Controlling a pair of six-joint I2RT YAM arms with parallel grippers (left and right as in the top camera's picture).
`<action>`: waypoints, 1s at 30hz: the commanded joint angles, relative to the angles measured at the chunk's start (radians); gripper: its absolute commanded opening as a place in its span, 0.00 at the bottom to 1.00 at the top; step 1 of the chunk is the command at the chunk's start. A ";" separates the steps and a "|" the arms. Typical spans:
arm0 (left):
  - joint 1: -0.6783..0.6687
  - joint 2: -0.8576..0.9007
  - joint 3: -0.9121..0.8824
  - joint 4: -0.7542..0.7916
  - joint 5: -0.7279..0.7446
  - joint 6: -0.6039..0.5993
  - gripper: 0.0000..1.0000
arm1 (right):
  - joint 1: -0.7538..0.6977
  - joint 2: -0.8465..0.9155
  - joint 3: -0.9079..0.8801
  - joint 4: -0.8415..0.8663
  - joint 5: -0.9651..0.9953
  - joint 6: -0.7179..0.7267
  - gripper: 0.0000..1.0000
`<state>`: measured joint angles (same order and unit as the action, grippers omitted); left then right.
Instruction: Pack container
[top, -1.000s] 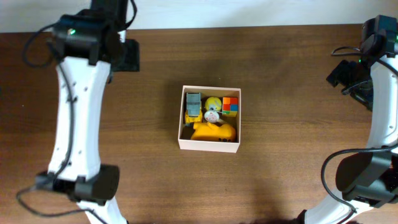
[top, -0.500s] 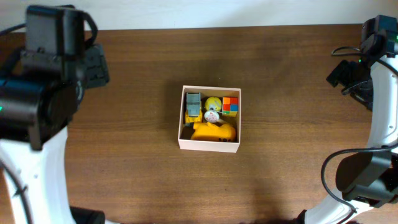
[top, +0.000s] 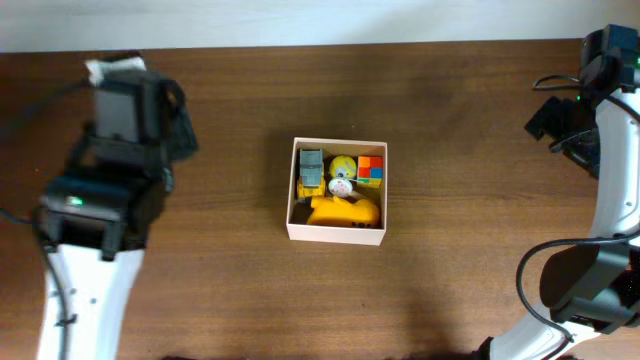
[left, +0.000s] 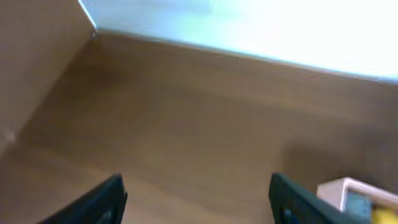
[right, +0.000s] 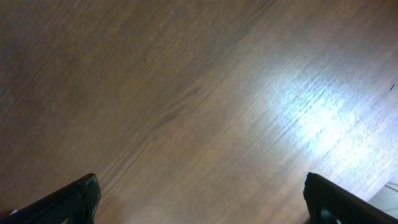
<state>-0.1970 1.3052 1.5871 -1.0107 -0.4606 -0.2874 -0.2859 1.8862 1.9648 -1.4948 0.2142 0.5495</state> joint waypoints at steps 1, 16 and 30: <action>-0.003 -0.090 -0.256 0.121 0.000 -0.065 0.76 | -0.002 0.007 0.001 -0.001 0.002 0.009 0.99; -0.003 -0.135 -0.716 0.314 -0.006 -0.127 0.99 | -0.002 0.007 0.001 -0.001 0.002 0.009 0.99; -0.003 -0.133 -0.722 0.204 -0.015 -0.101 0.99 | -0.002 0.007 0.001 -0.001 0.002 0.009 0.99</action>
<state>-0.1970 1.1873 0.8700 -0.7731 -0.4614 -0.4034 -0.2859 1.8862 1.9648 -1.4956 0.2146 0.5499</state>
